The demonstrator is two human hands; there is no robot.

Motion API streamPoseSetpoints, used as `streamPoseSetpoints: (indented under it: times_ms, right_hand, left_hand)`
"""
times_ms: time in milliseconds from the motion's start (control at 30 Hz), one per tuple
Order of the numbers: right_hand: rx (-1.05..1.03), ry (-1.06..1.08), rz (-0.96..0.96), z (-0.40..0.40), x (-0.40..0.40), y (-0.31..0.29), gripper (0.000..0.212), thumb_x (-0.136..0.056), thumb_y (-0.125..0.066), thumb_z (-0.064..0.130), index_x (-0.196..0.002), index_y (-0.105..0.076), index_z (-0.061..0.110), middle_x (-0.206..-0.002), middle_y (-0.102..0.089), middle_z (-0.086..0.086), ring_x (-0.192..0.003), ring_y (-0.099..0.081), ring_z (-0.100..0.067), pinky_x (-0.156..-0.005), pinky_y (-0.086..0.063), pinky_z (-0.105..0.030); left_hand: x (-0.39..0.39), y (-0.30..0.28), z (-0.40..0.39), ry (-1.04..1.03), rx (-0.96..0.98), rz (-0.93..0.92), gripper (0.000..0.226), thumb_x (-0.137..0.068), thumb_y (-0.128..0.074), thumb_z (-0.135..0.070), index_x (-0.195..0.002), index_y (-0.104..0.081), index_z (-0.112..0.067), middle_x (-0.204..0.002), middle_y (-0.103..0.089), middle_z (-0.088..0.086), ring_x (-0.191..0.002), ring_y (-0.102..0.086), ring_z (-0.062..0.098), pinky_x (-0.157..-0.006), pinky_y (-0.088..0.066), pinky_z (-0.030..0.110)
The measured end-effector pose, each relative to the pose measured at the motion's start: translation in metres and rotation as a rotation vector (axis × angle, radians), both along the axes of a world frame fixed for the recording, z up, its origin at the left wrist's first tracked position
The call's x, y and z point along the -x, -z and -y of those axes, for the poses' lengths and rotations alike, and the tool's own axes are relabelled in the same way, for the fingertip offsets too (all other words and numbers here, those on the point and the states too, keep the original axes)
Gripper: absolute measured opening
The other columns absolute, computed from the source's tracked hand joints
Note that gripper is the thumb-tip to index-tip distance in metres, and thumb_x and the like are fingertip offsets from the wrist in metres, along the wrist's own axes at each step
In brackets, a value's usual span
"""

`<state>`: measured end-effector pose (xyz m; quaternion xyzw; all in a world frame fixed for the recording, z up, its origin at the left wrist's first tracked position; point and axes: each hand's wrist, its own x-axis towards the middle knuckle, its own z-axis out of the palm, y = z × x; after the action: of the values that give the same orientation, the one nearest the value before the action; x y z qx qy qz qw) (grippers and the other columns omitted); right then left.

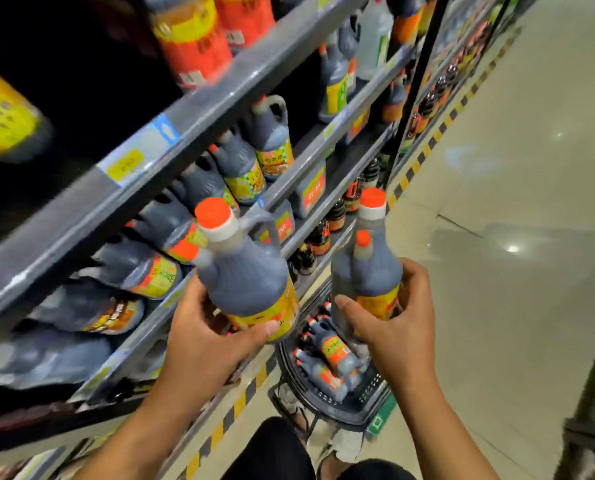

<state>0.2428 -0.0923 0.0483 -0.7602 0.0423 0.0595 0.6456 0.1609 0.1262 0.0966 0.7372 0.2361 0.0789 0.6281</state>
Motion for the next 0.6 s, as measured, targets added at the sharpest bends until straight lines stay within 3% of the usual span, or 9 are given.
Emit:
streamPoseSetpoints:
  times_ms: [167,233,300,433,533,600]
  right_hand:
    - [0.005,-0.180,0.126,-0.035,0.000,-0.076,0.071,-0.065,-0.101,0.026,-0.117,-0.057,0.042,-0.106,-0.070,0.024,-0.090,-0.070,0.004,-0.068,-0.050,-0.009]
    - [0.040,-0.257,0.164,-0.050,-0.005,-0.100,0.070,-0.067,-0.099,0.031,-0.121,-0.057,0.044,-0.111,-0.070,0.021,-0.093,-0.069,0.003,-0.069,-0.050,-0.009]
    - [0.073,-0.328,0.206,-0.066,-0.013,-0.121,0.068,-0.068,-0.098,0.037,-0.121,-0.057,0.047,-0.113,-0.070,0.019,-0.093,-0.069,0.000,-0.071,-0.053,-0.016]
    - [0.147,-0.440,0.275,-0.107,-0.030,-0.155,0.054,-0.071,-0.094,0.045,-0.113,-0.060,0.043,-0.102,-0.070,0.014,-0.084,-0.069,-0.008,-0.071,-0.058,-0.041]
    - [0.204,-0.518,0.304,-0.143,-0.042,-0.179,0.046,-0.073,-0.090,0.052,-0.108,-0.062,0.038,-0.094,-0.071,0.012,-0.080,-0.069,-0.008,-0.071,-0.058,-0.044]
    - [0.270,-0.573,0.340,-0.167,-0.051,-0.197,0.046,-0.074,-0.086,0.059,-0.108,-0.061,0.042,-0.096,-0.069,0.014,-0.084,-0.066,-0.004,-0.073,-0.057,-0.042]
  left_hand:
    - [0.032,-0.065,-0.024,-0.134,-0.047,0.068,0.085,-0.043,-0.106,-0.020,-0.116,-0.064,-0.035,-0.106,-0.079,-0.022,-0.088,-0.075,-0.003,-0.069,-0.058,0.013]
    - [0.043,-0.083,-0.033,-0.193,-0.023,0.085,0.084,-0.046,-0.099,-0.014,-0.120,-0.064,-0.030,-0.101,-0.080,-0.021,-0.077,-0.074,-0.002,-0.061,-0.056,0.013]
    - [0.054,-0.096,-0.044,-0.251,0.033,0.116,0.096,-0.045,-0.105,-0.005,-0.128,-0.064,-0.028,-0.107,-0.081,-0.014,-0.082,-0.077,0.002,-0.063,-0.059,0.017]
    - [0.072,-0.120,-0.069,-0.421,0.135,0.147,0.091,-0.041,-0.105,-0.034,-0.124,-0.069,-0.026,-0.106,-0.083,-0.001,-0.086,-0.080,0.011,-0.064,-0.061,0.020]
    - [0.083,-0.134,-0.093,-0.508,0.177,0.135,0.075,-0.053,-0.100,-0.027,-0.121,-0.070,-0.024,-0.106,-0.083,-0.001,-0.093,-0.080,0.017,-0.069,-0.061,0.027]
    - [0.085,-0.146,-0.106,-0.572,0.183,0.141,0.088,-0.040,-0.101,-0.055,-0.115,-0.071,-0.021,-0.102,-0.083,-0.001,-0.088,-0.081,0.017,-0.067,-0.061,0.028]
